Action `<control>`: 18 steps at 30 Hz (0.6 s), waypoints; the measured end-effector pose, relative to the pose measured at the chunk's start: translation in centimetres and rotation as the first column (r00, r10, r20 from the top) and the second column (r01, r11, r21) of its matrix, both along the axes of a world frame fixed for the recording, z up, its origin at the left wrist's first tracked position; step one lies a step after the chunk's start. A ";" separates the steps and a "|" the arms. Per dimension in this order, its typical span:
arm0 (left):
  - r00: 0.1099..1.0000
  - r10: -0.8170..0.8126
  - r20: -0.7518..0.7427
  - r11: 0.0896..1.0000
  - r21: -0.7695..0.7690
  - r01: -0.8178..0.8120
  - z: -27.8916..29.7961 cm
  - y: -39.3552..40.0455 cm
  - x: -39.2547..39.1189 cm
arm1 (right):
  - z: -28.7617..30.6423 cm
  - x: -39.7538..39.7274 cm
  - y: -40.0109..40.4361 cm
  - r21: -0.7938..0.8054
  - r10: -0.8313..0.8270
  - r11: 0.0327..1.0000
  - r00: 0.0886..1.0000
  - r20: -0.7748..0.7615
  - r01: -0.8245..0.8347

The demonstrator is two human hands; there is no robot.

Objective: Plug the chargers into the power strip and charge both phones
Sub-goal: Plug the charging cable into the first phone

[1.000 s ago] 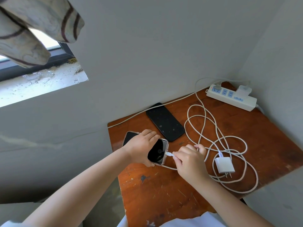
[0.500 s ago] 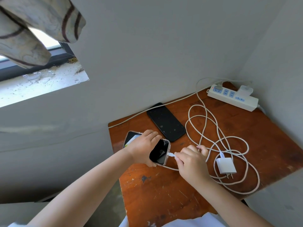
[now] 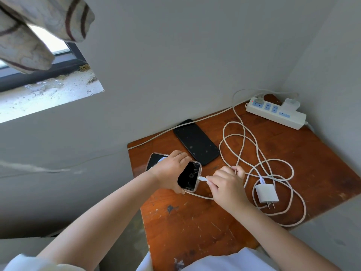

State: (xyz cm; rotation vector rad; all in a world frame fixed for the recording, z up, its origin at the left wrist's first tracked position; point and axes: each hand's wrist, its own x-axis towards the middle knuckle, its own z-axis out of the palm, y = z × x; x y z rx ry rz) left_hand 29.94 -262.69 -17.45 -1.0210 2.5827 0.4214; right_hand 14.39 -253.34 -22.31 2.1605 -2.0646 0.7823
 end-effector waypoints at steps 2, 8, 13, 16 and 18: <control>1.000 0.002 0.000 1.000 -0.003 -0.002 0.0 0.0 -0.1 | -0.1 -0.1 -0.1 0.000 0.000 1.000 1.000 0.011 0.000; 1.000 0.016 -0.011 1.000 -0.006 -0.017 0.1 0.2 -0.2 | -0.2 0.4 0.2 -0.033 -0.014 0.999 1.000 -0.002 0.014; 1.000 0.009 0.005 1.000 -0.008 -0.009 -0.2 0.1 -0.1 | -0.5 0.3 0.2 0.002 -0.014 1.000 1.000 0.004 0.014; 1.000 -0.002 0.020 1.000 -0.004 0.002 -0.4 -0.1 -0.1 | -0.9 0.6 0.2 -0.034 -0.030 0.999 0.999 0.011 0.030; 1.000 -0.004 0.031 1.000 0.003 0.004 -0.4 -0.4 0.0 | -1.0 0.7 0.0 -0.035 -0.049 0.998 0.999 0.017 0.050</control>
